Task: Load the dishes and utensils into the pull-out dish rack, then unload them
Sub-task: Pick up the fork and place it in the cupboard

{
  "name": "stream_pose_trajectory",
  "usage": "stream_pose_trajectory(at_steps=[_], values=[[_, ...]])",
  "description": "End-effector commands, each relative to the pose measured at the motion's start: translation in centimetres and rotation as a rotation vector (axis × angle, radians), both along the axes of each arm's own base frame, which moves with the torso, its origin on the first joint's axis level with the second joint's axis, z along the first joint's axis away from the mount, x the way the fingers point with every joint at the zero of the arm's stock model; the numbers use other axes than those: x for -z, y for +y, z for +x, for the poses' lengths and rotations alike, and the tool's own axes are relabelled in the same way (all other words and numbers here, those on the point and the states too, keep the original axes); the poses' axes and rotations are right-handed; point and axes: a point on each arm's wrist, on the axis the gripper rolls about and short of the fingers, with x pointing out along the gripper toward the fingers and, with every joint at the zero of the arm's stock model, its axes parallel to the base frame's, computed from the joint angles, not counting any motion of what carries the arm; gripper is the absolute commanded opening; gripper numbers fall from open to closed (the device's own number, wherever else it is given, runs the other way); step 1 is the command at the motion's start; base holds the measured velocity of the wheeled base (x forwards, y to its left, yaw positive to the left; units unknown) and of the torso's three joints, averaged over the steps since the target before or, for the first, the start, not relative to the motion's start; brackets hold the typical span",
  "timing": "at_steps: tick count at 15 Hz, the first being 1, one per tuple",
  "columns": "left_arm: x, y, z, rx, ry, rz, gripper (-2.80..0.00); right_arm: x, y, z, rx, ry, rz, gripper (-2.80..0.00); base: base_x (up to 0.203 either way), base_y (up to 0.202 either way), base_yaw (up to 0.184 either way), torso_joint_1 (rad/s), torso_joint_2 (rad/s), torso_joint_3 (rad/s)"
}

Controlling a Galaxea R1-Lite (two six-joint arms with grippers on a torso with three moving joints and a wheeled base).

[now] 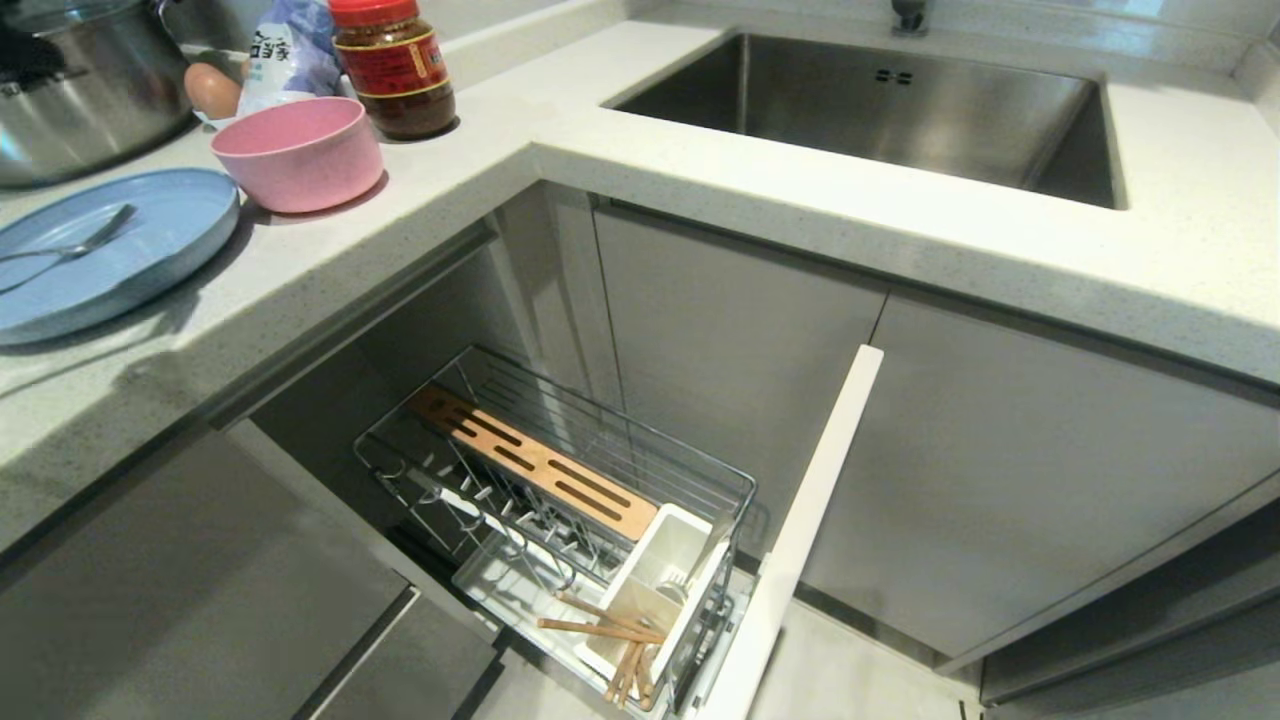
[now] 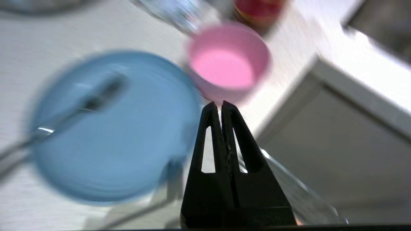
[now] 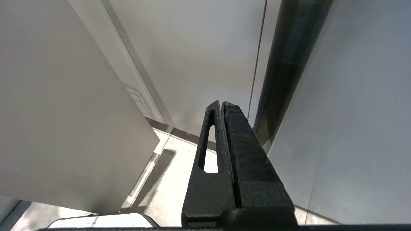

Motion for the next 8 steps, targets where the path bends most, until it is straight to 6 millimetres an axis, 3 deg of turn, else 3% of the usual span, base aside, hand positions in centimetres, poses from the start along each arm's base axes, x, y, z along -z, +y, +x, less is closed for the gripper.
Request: stream_pose_trajectory(at_steps=[1, 4, 8], values=[[-1.0, 3.3, -3.7, -0.106, -0.093, -0.012, -2.80, 0.0, 0.0, 0.0, 0.000, -0.005, 0.000, -2.80, 0.000, 0.000, 0.000, 0.000, 0.00, 0.000], [-0.9, 5.4, -5.3, -0.213, -0.115, 0.018, -2.80, 0.0, 0.0, 0.0, 0.000, -0.005, 0.000, -2.80, 0.000, 0.000, 0.000, 0.000, 0.00, 0.000], [0.1, 7.8, -4.2, -0.357, -0.022, 0.066, -2.80, 0.0, 0.0, 0.0, 0.000, -0.005, 0.000, -2.80, 0.000, 0.000, 0.000, 0.000, 0.00, 0.000]])
